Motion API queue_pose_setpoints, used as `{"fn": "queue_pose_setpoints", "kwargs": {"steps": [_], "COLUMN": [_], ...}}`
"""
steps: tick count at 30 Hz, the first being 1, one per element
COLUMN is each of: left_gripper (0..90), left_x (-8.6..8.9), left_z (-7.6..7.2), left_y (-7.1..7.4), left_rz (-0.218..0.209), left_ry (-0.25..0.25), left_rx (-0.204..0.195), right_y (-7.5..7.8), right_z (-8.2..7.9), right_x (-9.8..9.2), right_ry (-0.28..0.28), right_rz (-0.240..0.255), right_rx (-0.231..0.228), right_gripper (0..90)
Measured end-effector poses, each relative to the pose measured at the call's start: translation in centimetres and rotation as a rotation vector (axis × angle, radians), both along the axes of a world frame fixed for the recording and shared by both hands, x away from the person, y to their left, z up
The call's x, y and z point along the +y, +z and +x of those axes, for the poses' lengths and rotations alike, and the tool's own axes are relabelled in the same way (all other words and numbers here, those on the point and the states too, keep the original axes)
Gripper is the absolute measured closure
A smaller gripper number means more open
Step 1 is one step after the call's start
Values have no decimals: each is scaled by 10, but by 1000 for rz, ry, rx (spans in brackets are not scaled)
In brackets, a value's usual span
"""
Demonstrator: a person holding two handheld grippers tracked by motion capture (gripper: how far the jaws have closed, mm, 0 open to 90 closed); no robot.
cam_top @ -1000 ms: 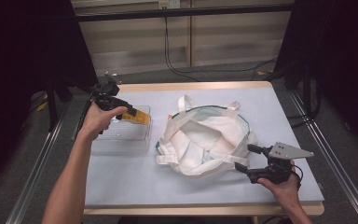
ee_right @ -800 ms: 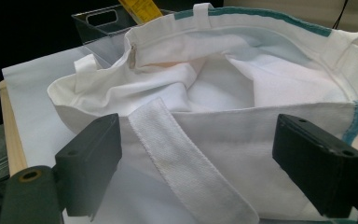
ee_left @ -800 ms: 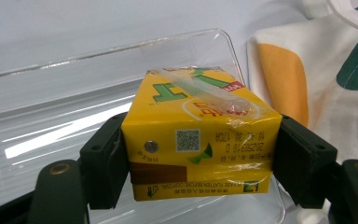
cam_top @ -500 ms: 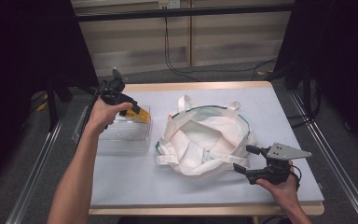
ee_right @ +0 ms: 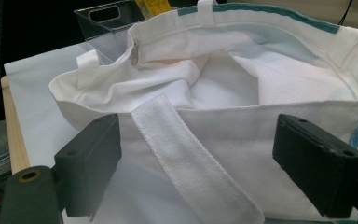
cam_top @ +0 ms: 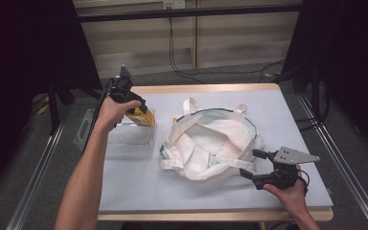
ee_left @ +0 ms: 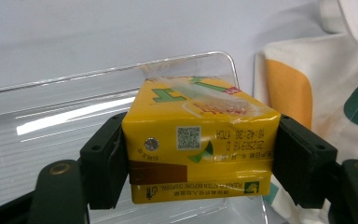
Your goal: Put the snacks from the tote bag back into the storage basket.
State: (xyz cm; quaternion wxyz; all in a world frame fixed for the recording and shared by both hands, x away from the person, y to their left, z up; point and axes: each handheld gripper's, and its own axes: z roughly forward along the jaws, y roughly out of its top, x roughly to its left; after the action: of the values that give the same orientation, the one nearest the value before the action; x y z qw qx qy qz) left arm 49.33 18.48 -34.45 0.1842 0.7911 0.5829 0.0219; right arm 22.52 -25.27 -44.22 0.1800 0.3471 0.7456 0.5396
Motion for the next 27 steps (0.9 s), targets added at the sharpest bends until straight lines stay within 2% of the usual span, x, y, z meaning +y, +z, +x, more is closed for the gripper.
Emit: {"fn": "queue_pose_setpoints", "kwargs": {"steps": [6, 10, 21, 27], "left_gripper": [275, 275, 275, 274], "left_x": [-2, -7, -6, -5], "left_z": [3, 5, 7, 8], "left_y": [-4, -6, -11, -14], "left_rz": [-6, 11, -16, -19], "left_ry": [42, 50, 100, 103], "left_rx": [19, 13, 8, -4], "right_y": [0, 0, 0, 0], "right_z": [0, 0, 0, 0], "right_x": [0, 0, 1, 0], "right_ry": [2, 4, 6, 6], "right_rz": [-1, -2, 0, -2], "right_rx": [4, 4, 1, 4], "right_gripper": [149, 149, 147, 147]}}
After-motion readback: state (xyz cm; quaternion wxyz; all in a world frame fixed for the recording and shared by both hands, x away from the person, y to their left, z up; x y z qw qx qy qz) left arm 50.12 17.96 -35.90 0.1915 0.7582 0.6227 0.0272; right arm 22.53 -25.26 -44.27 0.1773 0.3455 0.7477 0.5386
